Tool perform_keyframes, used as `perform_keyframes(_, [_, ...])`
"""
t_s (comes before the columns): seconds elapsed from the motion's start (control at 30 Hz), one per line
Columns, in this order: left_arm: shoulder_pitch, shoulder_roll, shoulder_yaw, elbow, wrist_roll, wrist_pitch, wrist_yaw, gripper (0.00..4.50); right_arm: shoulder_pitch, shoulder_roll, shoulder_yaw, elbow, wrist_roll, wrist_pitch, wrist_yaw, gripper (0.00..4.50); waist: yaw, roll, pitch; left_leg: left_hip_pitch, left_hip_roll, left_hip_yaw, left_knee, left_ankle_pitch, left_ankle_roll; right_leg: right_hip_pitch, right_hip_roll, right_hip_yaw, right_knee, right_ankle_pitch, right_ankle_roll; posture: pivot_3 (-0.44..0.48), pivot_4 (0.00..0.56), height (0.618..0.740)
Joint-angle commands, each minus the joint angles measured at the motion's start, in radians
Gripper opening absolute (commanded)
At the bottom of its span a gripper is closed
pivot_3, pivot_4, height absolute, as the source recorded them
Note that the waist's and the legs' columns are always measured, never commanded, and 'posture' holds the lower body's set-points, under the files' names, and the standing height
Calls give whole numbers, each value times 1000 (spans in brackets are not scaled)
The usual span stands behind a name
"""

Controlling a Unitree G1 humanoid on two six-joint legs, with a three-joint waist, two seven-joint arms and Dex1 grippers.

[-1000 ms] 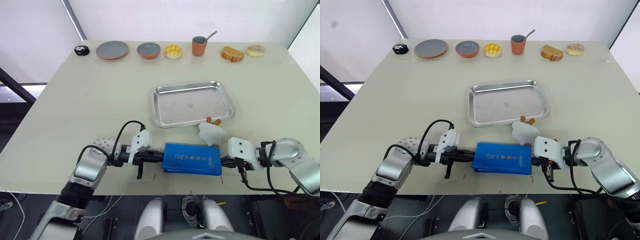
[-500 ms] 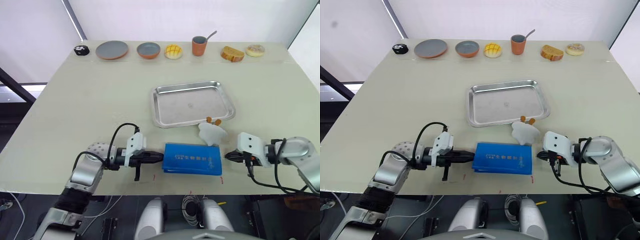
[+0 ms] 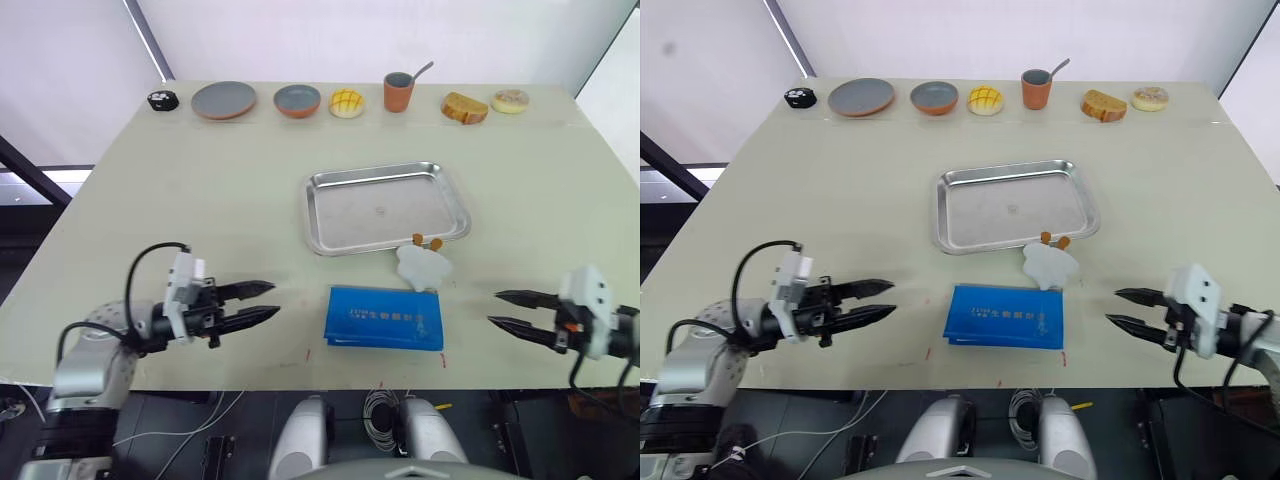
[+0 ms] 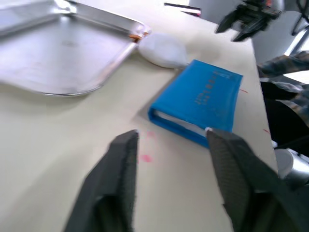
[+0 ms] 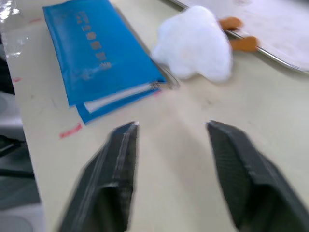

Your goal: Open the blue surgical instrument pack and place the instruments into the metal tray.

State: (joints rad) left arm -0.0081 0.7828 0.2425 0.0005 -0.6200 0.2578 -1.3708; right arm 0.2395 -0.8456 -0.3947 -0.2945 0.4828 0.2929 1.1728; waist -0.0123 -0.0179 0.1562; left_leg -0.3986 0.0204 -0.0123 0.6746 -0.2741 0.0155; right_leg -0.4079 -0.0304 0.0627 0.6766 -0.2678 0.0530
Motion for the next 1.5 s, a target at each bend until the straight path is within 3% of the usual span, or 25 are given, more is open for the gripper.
perform_keyframes(0.03, [27, 32, 73, 15, -30, 14, -15, 3724, 40, -37, -123, 42, 19, -47, 47, 3571, -1, 0, 0, 0, 0, 1, 0, 0, 0, 0, 0, 0, 0, 0, 0, 0, 150, 740])
perform_keyframes(0.1, [34, 43, 89, 21, -34, 24, -13, 4493, 54, -53, -149, 64, 17, -55, 64, 4454, -1, 0, 0, 1, 0, 1, -1, 0, 0, 0, 1, 1, 0, 0, 0, 0, 150, 740])
perform_keyframes(0.3, [23, 35, 96, -27, -34, 38, 24, 4493, -52, -60, -95, -5, 34, 14, -26, 4454, -1, 0, 0, 1, 1, 2, -1, 0, 0, 0, 1, 2, 0, 0, 0, 0, 150, 740])
perform_keyframes(0.47, [16, -40, 105, -152, -72, 56, 137, 4493, -238, -39, 70, -123, 37, 207, -203, 4454, -3, 0, 0, 1, 2, 1, -1, 0, 0, 0, 1, 2, 1, 0, 0, 0, 150, 740])
perform_keyframes(0.6, [-12, -37, 90, -201, -142, 97, 98, 4493, -445, 1, 257, -98, 8, 356, -306, 4454, -1, 0, 0, 0, 1, 1, -1, 0, 0, -1, 0, 2, 0, 0, 0, 0, 150, 740])
perform_keyframes(0.73, [-39, -1, 81, -207, -171, 131, 53, 4493, -573, 28, 395, -56, -24, 421, -306, 4454, 1, 0, 0, 0, 1, 0, -1, 0, 0, -1, 1, 1, 0, 0, 0, 0, 150, 740])
perform_keyframes(0.9, [-43, 12, 75, -218, -164, 131, 44, 4493, -647, 52, 481, 1, -64, 417, -296, 4454, -3, 0, 0, -1, 1, 2, -1, 0, 0, -1, 0, 2, -1, 0, 0, 0, 150, 740])
perform_keyframes(1.2, [8, 25, 66, -286, -152, 138, 34, 4493, -558, 46, 445, -126, 52, 294, -104, 4454, -2, 0, 1, -1, 1, 1, -1, 0, 0, -1, 0, 1, -1, 0, 0, 0, 150, 740])
perform_keyframes(1.33, [11, 33, 40, -272, -122, 102, -13, 4493, -421, 6, 458, -196, -15, 96, -11, 4454, 0, 0, 0, -1, 1, 1, -1, 0, 0, -1, 0, 1, -1, 0, 0, 0, 150, 740])
perform_keyframes(1.5, [4, 26, 20, -234, -95, 45, -64, 4493, -302, -8, 472, -187, -126, -68, -15, 4454, -1, 0, 1, 0, 1, 1, -1, 0, 0, -1, 1, 1, 0, 0, 0, 0, 150, 740])
